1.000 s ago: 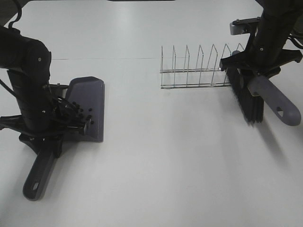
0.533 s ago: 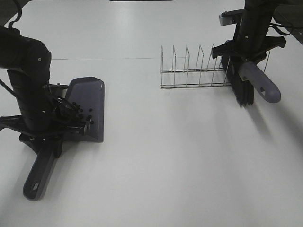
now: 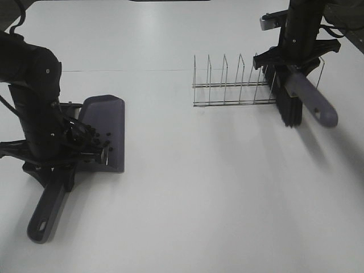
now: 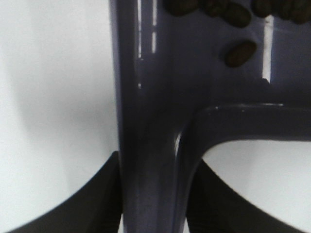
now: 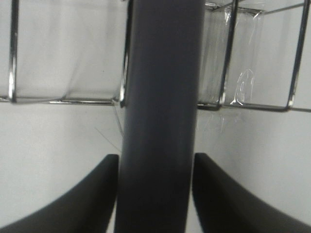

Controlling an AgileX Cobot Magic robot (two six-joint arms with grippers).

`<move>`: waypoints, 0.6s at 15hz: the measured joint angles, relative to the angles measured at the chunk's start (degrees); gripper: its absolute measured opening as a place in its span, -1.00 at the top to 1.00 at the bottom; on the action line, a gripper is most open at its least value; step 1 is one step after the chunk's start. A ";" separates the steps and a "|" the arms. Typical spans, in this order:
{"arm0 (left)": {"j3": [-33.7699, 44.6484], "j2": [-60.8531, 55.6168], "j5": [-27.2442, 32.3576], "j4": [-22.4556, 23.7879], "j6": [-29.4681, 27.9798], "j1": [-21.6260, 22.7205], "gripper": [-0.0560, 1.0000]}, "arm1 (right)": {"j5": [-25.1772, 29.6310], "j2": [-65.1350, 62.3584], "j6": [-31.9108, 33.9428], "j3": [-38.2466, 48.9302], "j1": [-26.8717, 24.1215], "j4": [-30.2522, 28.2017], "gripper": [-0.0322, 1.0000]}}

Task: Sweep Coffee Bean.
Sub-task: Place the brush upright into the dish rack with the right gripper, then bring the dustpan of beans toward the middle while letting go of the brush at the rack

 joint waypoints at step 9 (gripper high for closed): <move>-1.66 0.06 -0.11 -0.52 0.97 0.00 0.27 | 4.01 -13.98 -3.95 -0.06 0.00 4.35 -0.81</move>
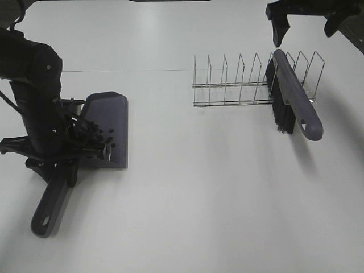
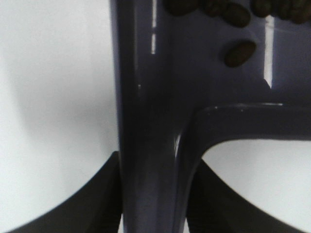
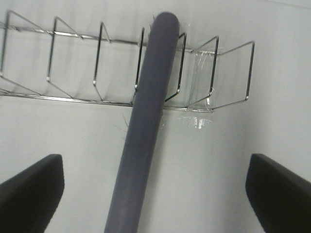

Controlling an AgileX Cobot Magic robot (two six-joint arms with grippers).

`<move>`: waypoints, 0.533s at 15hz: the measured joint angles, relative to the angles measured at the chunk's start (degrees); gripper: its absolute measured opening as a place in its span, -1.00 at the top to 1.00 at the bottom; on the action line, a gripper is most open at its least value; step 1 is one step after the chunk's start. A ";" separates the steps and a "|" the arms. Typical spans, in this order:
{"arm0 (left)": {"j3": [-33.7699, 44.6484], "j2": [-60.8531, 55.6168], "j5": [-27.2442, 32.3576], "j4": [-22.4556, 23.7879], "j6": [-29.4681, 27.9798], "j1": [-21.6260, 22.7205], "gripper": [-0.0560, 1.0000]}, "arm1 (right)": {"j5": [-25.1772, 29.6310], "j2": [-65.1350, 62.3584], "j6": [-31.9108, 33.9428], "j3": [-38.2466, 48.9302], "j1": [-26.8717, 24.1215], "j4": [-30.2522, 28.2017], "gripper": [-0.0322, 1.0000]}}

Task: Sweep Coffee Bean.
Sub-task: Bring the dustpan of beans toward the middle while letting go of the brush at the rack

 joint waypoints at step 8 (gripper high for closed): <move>-1.32 0.00 -5.50 -2.12 1.32 0.00 0.27 | 0.11 -20.63 -3.55 10.54 0.00 9.17 -0.79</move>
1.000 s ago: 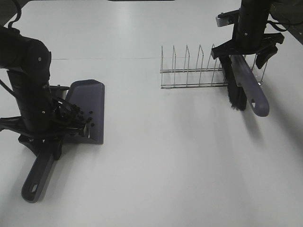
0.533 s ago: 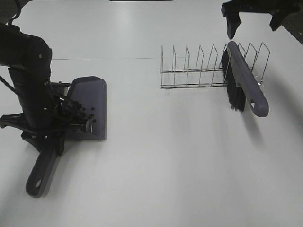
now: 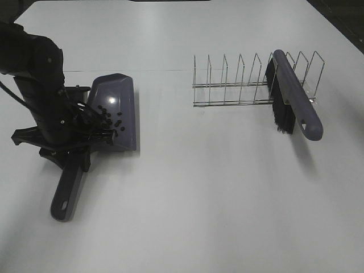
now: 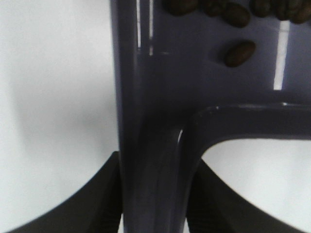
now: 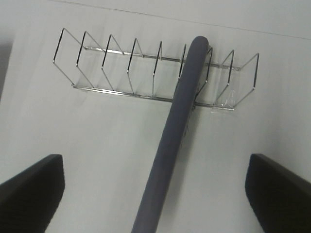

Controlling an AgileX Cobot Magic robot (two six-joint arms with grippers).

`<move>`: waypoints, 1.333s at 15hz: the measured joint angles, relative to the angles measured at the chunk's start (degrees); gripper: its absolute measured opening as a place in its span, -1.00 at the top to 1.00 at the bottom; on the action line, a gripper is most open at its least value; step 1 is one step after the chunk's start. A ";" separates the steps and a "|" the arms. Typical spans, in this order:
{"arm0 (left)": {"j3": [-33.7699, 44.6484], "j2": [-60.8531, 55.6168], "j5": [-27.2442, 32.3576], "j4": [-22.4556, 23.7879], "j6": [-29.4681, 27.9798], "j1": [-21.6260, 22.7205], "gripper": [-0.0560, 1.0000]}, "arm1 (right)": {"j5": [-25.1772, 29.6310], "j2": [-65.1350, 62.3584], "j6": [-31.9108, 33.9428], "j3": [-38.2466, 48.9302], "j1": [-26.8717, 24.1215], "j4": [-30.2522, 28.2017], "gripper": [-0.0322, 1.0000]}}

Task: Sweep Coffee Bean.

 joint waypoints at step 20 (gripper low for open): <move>-0.34 -13.75 1.26 3.27 4.47 0.00 -0.64 | -4.93 -79.13 -0.34 77.58 0.00 -0.46 -0.78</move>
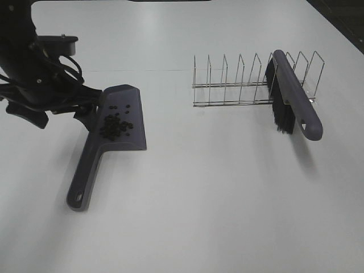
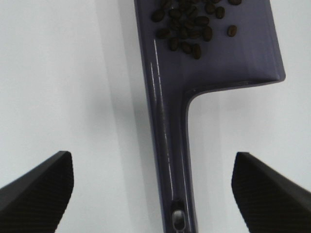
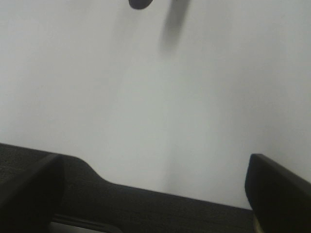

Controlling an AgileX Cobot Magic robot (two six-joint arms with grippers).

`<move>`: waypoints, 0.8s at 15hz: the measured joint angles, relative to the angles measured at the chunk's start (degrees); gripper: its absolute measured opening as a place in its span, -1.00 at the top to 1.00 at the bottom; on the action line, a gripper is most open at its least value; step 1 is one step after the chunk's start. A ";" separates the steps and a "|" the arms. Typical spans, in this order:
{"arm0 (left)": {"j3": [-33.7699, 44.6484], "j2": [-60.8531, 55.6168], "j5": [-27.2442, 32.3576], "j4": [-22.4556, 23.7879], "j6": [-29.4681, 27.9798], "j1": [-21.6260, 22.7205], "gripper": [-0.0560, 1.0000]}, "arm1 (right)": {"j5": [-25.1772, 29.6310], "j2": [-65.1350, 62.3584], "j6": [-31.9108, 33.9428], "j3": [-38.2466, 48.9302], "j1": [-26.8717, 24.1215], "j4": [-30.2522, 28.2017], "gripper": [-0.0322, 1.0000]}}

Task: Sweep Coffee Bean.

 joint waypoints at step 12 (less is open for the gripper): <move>10.71 -32.37 12.26 0.92 0.06 0.00 -0.64 | -1.09 -18.68 0.00 3.95 0.00 0.23 -0.75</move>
